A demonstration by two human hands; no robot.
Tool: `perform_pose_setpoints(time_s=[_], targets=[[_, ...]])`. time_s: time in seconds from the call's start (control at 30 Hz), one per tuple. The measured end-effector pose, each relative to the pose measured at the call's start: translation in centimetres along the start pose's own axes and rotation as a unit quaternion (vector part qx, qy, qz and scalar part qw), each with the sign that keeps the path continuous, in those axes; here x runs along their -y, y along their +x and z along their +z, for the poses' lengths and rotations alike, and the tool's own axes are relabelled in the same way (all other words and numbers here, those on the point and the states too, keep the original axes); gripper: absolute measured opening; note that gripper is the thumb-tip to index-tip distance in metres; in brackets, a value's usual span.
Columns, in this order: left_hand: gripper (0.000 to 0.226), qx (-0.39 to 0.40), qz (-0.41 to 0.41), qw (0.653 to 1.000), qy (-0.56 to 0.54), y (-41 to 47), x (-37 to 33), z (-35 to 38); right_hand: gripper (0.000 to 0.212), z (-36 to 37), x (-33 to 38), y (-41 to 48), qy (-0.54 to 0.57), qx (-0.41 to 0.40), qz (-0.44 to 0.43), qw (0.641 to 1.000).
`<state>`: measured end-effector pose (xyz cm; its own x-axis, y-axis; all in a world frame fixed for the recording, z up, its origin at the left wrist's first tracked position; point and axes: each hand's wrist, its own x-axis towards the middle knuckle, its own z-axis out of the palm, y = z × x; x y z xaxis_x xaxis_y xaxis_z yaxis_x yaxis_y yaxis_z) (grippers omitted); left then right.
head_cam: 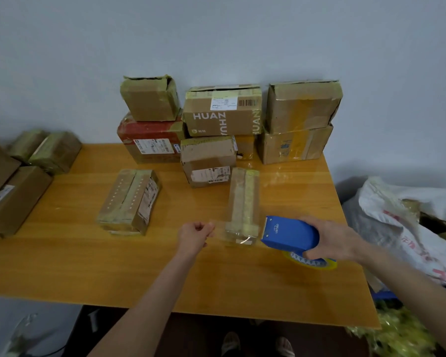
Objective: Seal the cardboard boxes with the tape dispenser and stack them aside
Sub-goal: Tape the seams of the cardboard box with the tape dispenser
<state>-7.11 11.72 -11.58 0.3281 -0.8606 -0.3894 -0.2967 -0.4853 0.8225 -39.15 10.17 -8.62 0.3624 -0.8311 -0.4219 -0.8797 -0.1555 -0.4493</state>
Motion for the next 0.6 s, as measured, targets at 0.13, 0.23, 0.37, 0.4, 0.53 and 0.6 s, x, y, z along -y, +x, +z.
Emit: perform_pose_setpoints(time_s=[0.13, 0.23, 0.37, 0.4, 0.53, 0.6], targets=[[0.031, 0.021, -0.010, 1.000, 0.018, 0.7, 0.7, 1.2, 0.075, 1.3, 0.4, 1.3, -0.004, 0.022, 0.011, 1.000], [0.031, 0.039, -0.020, 0.998, 0.036, 1.3, 1.5, 1.9, 0.077, 1.3, 0.8, 2.2, 0.005, 0.047, 0.020, 0.999], [0.026, 0.078, 0.005, 0.986, 0.147, 2.2, 1.5, 2.1, 0.079, 1.2, 1.0, 2.8, 0.010, 0.055, 0.020, 0.998], [0.032, 0.094, 0.023, 0.974, 0.204, 2.3, 1.4, 1.9, 0.079, 1.2, 1.0, 2.9, 0.010, 0.054, 0.020, 0.998], [0.040, -0.015, 0.156, 0.938, 0.309, 1.5, 0.7, 1.6, 0.082, 1.4, 0.9, 3.0, 0.005, 0.048, 0.017, 0.999], [0.037, -0.065, 0.322, 0.909, 0.256, -0.1, 0.5, 1.9, 0.082, 1.5, 0.8, 3.1, 0.008, 0.044, 0.016, 0.999]])
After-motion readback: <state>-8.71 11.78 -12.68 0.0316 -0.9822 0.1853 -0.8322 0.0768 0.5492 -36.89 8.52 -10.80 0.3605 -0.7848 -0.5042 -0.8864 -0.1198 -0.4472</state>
